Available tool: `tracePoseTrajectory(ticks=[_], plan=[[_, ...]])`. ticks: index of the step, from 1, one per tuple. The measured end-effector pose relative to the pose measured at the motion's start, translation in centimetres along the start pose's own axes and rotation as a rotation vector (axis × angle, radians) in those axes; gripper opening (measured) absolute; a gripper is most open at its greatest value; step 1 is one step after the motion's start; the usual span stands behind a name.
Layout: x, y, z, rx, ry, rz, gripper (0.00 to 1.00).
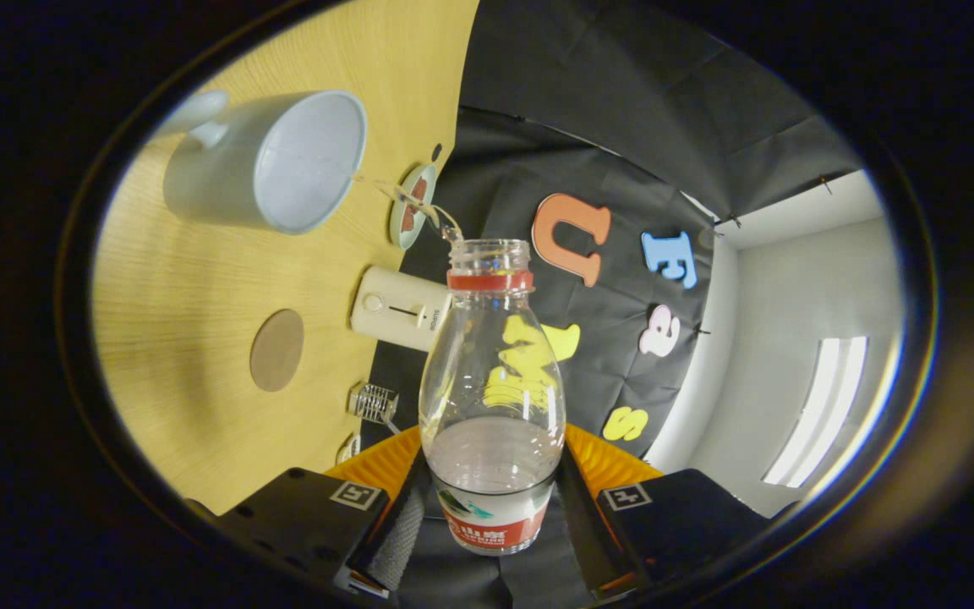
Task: Take the bottle from table, then pour the juice into the cup, finally place the bottle on the coaster
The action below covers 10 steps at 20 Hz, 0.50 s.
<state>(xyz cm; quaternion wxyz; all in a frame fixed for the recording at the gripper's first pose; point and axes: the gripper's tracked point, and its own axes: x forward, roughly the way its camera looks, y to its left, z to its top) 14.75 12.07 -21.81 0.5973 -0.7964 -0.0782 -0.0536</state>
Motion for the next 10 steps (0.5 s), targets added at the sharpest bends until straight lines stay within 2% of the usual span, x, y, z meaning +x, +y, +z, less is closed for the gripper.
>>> tracePoseTrajectory(ticks=[10], plan=[[0.06,-0.61,0.26,-0.044,-0.014,-0.030,0.80]])
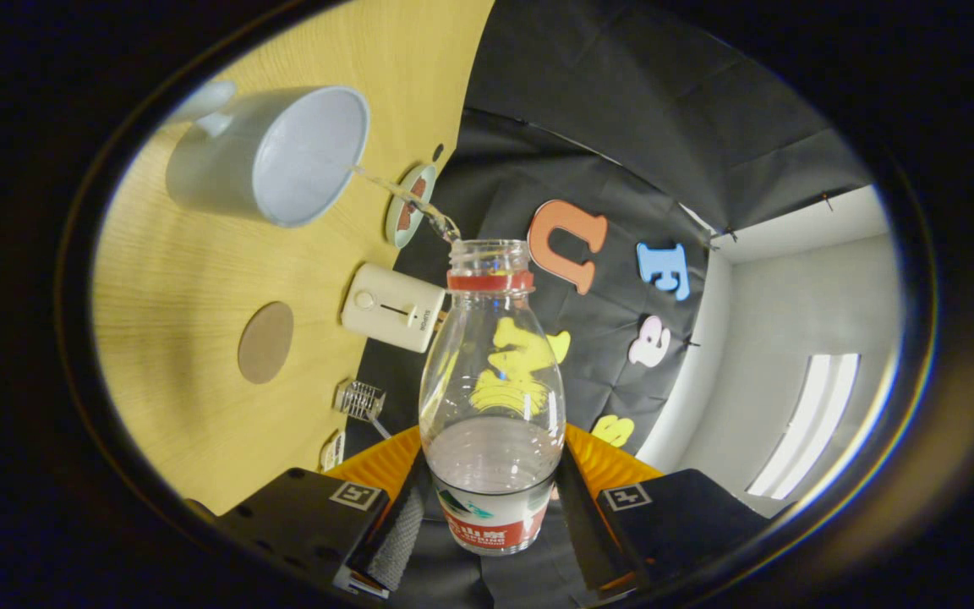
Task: Take the bottle from table, then pour the juice into the cup, finally place the bottle on the coaster
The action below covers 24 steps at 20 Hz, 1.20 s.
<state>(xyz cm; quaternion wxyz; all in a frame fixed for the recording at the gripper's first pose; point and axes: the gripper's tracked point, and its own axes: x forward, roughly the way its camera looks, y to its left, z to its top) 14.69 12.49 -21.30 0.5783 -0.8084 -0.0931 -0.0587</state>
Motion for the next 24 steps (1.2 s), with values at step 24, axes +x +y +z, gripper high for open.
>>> tracePoseTrajectory(ticks=[24], plan=[[1.5,-2.9,0.3,-0.131,-0.032,-0.112,0.80]])
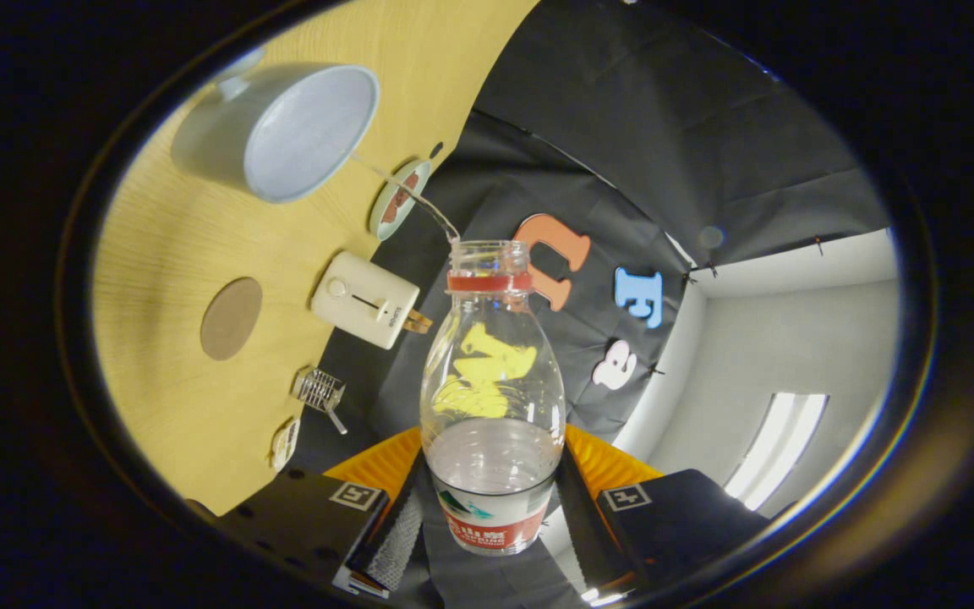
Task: Take the bottle from table, then pour the juice into the cup, finally place the bottle on the coaster
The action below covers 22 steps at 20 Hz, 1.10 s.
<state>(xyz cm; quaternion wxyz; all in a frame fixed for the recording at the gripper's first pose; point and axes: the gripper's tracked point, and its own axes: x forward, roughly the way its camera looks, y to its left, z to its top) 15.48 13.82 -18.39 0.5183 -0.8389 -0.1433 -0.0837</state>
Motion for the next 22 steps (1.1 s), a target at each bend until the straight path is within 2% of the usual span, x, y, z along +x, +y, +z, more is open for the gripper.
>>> tracePoseTrajectory(ticks=[17,22], plan=[[0.8,-3.2,1.2,-0.113,-0.043,-0.125,0.80],[0.9,-2.4,0.9,-0.122,-0.043,-0.125,0.80]])
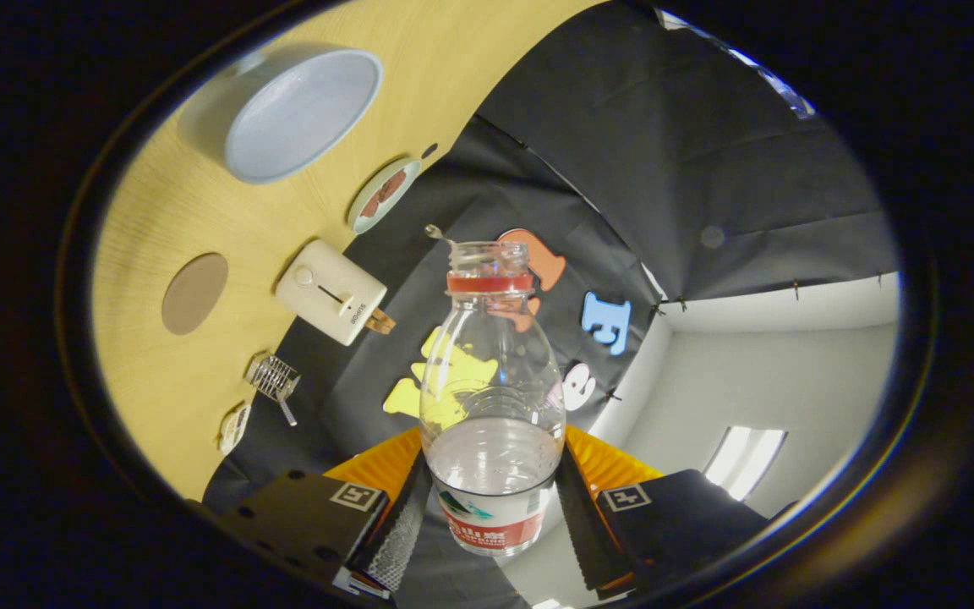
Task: Take the bottle from table, then pour the juice into the cup, finally place the bottle on the coaster
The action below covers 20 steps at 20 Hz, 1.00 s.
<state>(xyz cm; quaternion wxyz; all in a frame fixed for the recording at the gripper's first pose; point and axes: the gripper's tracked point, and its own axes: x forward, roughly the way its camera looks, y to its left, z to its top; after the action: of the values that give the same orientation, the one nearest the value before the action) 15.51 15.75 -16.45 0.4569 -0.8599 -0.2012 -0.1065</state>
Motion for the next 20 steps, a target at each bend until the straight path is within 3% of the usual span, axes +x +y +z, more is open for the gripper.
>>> tracePoseTrajectory(ticks=[8,15,20], plan=[[-0.4,1.1,-0.3,0.045,0.008,0.018,0.80],[-0.8,0.9,-0.9,0.252,0.054,0.070,0.80],[-1.3,1.6,-0.8,0.543,0.093,0.164,0.80]])
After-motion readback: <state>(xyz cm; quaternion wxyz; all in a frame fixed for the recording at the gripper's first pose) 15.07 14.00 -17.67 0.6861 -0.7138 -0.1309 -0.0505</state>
